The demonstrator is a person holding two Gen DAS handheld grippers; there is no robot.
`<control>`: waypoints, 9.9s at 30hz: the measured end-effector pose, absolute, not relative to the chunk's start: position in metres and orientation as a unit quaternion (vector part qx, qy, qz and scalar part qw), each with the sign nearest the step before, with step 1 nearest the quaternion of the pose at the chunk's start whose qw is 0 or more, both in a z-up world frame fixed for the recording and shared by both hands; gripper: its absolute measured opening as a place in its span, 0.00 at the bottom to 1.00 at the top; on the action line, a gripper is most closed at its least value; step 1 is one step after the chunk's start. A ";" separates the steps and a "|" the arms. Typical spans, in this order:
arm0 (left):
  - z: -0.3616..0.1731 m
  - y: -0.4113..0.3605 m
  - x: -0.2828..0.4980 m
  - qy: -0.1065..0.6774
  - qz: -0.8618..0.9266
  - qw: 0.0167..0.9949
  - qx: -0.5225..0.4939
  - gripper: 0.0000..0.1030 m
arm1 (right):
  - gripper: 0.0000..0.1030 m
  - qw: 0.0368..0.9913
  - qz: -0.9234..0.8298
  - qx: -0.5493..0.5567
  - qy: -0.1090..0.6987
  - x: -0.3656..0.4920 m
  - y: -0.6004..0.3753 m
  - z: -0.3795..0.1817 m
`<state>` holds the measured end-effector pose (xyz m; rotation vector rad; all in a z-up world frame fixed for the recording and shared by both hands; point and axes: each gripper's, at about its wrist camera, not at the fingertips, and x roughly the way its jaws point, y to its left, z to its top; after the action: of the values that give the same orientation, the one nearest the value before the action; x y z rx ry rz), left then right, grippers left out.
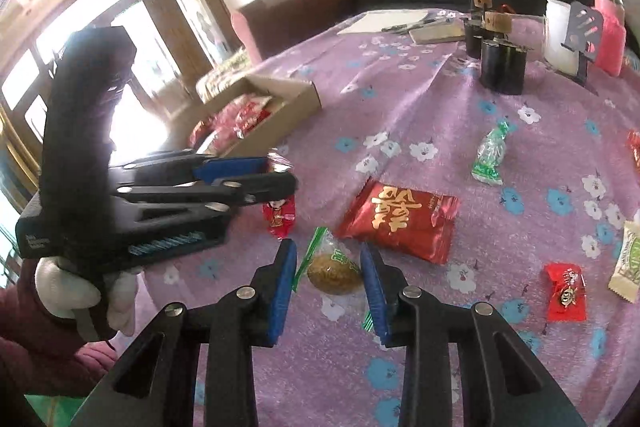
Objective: Organize snacks
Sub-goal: 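Close the left tool on a red cartoon-face snack while the right reaches a green-wrapped snack, then carry the red snack into the box and open the left tool, then move both tools back over the red gold-printed bag and red candy, then grasp the red gold-printed bag with the left tool while the right grasps a red candy, then carry both red snacks into the box and open both tools, then move both tools back over the green-wrapped candies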
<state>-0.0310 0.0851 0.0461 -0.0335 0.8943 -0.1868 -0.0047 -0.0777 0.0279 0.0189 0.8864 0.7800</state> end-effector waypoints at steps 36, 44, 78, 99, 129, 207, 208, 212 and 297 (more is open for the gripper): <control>0.045 0.102 -0.065 0.419 -0.100 0.902 0.031 0.16 | 0.33 0.830 0.362 0.039 0.423 -0.003 -0.075 0.016; 0.074 0.181 -0.074 0.398 -0.058 0.915 -0.034 0.16 | 0.33 0.839 0.355 0.043 0.409 -0.022 -0.052 0.035; 0.035 0.337 -0.029 0.468 0.037 0.871 -0.147 0.33 | 0.37 0.794 0.405 -0.143 0.430 -0.024 0.222 0.036; 0.094 0.271 -0.102 0.390 -0.033 0.903 -0.176 0.63 | 0.45 0.885 0.257 0.029 0.386 -0.017 -0.012 0.100; 0.063 0.111 -0.092 0.450 -0.124 0.884 -0.034 0.63 | 0.48 0.890 0.073 0.119 0.434 0.022 -0.177 0.007; 0.025 0.272 -0.085 0.454 -0.016 0.876 -0.164 0.36 | 0.25 0.893 0.198 0.083 0.396 -0.003 -0.083 0.065; 0.022 0.272 -0.080 0.459 -0.017 0.873 -0.166 0.36 | 0.25 0.890 0.211 0.075 0.397 -0.004 -0.067 0.068; 0.024 0.273 -0.067 0.464 -0.015 0.871 -0.160 0.36 | 0.25 0.874 0.261 0.052 0.405 -0.001 -0.004 0.073; 0.037 0.165 -0.100 0.469 -0.109 0.871 -0.103 0.51 | 0.50 0.883 0.172 0.106 0.423 0.006 -0.103 0.062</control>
<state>-0.0997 0.1650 0.0367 -0.2159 0.9799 -0.2270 0.0064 -0.1026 0.0620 0.2209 0.8810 0.3590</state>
